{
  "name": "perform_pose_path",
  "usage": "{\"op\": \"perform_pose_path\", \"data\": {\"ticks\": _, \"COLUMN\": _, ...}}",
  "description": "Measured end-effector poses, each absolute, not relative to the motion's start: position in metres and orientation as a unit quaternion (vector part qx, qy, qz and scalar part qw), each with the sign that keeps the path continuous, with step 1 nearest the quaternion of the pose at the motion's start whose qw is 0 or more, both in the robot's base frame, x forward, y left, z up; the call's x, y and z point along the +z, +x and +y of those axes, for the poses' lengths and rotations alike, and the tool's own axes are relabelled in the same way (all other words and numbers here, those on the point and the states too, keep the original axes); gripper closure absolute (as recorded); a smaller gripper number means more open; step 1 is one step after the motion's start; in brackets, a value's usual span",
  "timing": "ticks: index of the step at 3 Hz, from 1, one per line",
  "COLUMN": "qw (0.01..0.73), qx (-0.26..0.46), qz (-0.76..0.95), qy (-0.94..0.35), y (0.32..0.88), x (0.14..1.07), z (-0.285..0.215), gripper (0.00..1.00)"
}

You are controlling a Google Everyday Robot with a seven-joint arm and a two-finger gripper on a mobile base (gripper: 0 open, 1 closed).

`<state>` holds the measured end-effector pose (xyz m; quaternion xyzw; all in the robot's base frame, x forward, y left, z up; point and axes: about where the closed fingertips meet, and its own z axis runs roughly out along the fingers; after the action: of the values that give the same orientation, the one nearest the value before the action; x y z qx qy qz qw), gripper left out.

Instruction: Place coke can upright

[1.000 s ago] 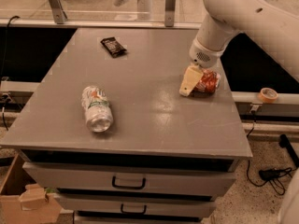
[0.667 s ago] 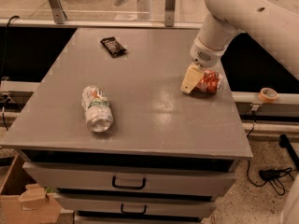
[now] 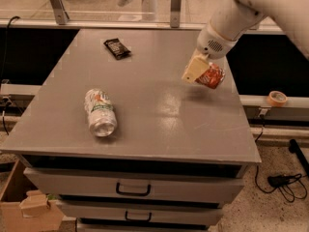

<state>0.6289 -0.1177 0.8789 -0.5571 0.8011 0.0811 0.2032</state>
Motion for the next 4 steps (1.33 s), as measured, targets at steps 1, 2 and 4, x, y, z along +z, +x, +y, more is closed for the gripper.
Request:
{"op": "perform_pose_path", "data": {"ticks": 1, "qw": 0.270, "qx": 0.155, "qz": 0.748, "qy": -0.587, "y": 0.629, "x": 0.918, "z": -0.092, "gripper": 1.00}}
{"op": "perform_pose_path", "data": {"ticks": 2, "qw": 0.352, "qx": 0.273, "qz": 0.664, "qy": -0.600, "y": 0.630, "x": 0.959, "z": -0.063, "gripper": 1.00}}
{"op": "perform_pose_path", "data": {"ticks": 4, "qw": 0.444, "qx": 0.430, "qz": 0.554, "qy": -0.558, "y": 0.625, "x": 0.980, "z": -0.056, "gripper": 1.00}}
